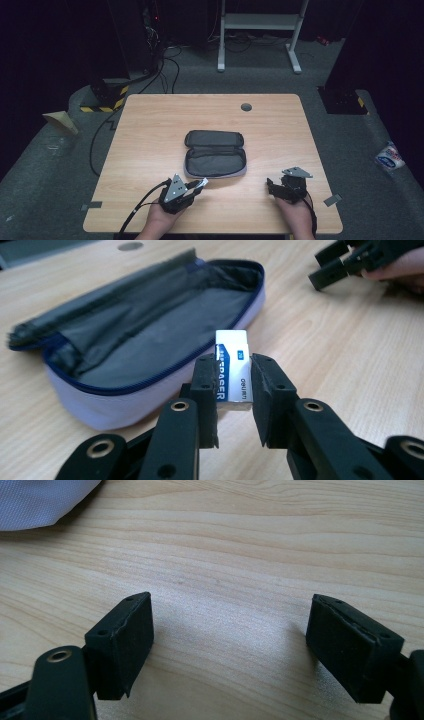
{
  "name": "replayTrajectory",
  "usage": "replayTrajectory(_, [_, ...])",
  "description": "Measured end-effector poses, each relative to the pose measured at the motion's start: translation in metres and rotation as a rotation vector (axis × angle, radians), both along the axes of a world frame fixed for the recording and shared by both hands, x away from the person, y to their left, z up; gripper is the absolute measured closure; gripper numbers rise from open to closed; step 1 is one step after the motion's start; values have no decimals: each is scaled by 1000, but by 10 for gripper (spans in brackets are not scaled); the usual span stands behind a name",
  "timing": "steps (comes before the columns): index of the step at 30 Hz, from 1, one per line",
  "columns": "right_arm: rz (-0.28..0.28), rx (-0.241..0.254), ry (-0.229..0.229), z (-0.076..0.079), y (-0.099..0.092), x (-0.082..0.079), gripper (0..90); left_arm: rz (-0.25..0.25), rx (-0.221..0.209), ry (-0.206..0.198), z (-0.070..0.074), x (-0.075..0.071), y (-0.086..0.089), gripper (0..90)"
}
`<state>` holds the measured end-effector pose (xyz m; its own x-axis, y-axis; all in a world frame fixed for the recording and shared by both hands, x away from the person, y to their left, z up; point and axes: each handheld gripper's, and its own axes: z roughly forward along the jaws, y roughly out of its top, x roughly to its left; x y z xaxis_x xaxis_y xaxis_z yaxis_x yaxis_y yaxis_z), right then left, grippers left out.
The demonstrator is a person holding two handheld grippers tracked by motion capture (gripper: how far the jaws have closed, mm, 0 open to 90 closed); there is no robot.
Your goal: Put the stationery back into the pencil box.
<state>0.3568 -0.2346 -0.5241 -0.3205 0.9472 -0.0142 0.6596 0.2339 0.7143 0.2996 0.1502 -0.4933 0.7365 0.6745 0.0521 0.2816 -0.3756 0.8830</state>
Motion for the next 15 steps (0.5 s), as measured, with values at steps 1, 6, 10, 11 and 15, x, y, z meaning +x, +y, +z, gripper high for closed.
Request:
replayTrajectory(1, [0,0,0,0,0,0,191,4,-5,-3,2,1,2,734])
replayTrajectory(6, [-1,1,1,0,0,0,192,12,-15,-10,7,1,5,734])
replayTrajectory(10, [-1,0,1,0,0,0,192,24,-33,-25,13,3,8,734])
replayTrajectory(11, [0,0,0,0,0,0,192,28,-36,-30,15,3,9,734])
replayTrajectory(15, [0,0,0,0,0,0,192,33,-35,-42,20,5,11,733])
